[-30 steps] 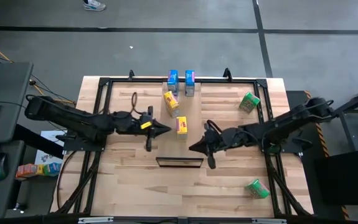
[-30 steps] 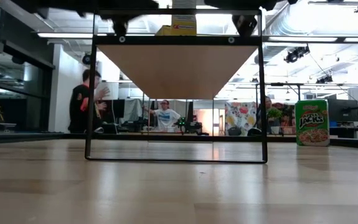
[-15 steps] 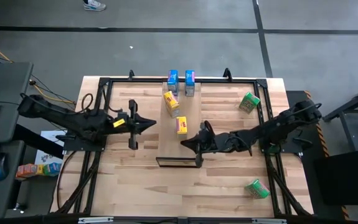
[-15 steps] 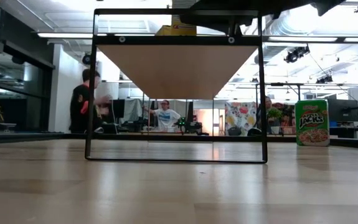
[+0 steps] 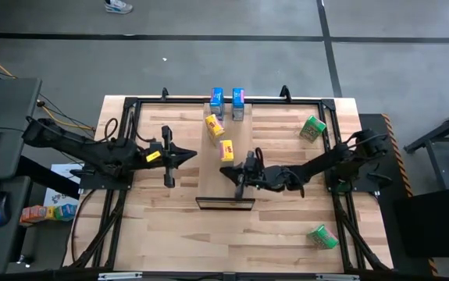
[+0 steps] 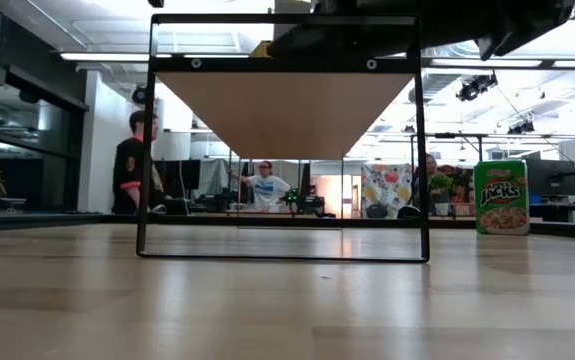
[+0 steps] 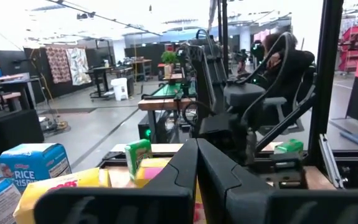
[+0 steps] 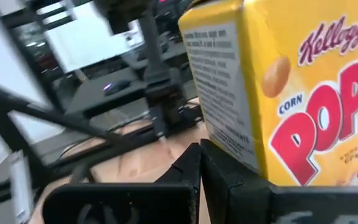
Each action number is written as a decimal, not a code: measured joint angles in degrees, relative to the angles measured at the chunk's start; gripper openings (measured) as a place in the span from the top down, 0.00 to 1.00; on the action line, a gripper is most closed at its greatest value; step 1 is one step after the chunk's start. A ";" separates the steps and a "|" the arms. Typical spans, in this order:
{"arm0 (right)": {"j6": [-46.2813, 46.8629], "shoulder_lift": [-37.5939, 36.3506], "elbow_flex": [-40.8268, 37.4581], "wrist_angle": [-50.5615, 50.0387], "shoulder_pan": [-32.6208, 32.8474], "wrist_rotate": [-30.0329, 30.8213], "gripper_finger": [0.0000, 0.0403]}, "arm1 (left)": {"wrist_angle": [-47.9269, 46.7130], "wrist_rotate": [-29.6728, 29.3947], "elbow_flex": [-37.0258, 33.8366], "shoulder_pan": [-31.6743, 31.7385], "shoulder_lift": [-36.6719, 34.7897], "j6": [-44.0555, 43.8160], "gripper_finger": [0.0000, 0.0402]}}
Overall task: Stack cereal on shelf
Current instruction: Put the yellow cereal box on the shelf
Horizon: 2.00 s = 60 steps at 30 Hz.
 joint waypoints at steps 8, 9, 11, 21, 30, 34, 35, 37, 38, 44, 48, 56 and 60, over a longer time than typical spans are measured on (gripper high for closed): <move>-1.35 0.22 0.00 4.43 -0.05 10.93 1.00 | -0.54 0.02 0.00 0.01 0.00 -0.13 1.00; -2.13 0.22 0.00 4.95 -0.02 12.08 1.00 | -0.54 0.02 0.00 0.00 0.00 -0.12 1.00; -3.75 0.22 0.00 5.69 -0.03 14.50 1.00 | -0.54 0.02 0.00 0.02 0.00 -0.14 1.00; -7.99 0.22 0.00 4.46 -2.33 15.86 1.00 | -0.83 0.07 0.00 0.02 0.00 -0.12 1.00; -8.00 0.19 0.00 -0.89 -5.26 12.03 1.00 | -0.97 0.09 0.00 0.02 0.00 -0.10 1.00; -7.69 -0.75 0.00 -4.65 -6.10 8.33 1.00 | -1.04 0.11 0.00 0.02 0.00 -0.14 1.00; -7.59 -1.51 0.00 -6.22 -6.14 8.12 1.00 | -1.22 0.11 0.00 0.02 0.00 -0.14 1.00; -7.54 -3.33 0.00 -9.54 -6.14 8.39 1.00 | -1.59 0.11 0.00 0.02 0.00 -0.14 1.00; -7.46 -4.27 0.00 -10.98 -6.14 8.72 1.00 | -1.65 0.11 0.00 0.02 0.00 -0.14 1.00; -6.25 -9.11 0.02 -19.10 -5.99 9.13 1.00 | -1.70 0.11 0.00 0.02 0.00 -0.12 1.00; -6.02 -10.42 0.02 -20.63 -5.99 9.15 1.00 | -1.72 0.07 0.00 0.04 0.00 -0.07 1.00; -3.35 -10.73 0.02 -20.25 -5.86 -0.57 1.00 | -4.82 -16.86 0.02 2.72 3.31 -0.38 1.00; -3.00 -11.87 0.02 -18.11 -5.86 -7.91 1.00 | -9.02 -13.69 0.00 8.75 7.31 -5.03 1.00</move>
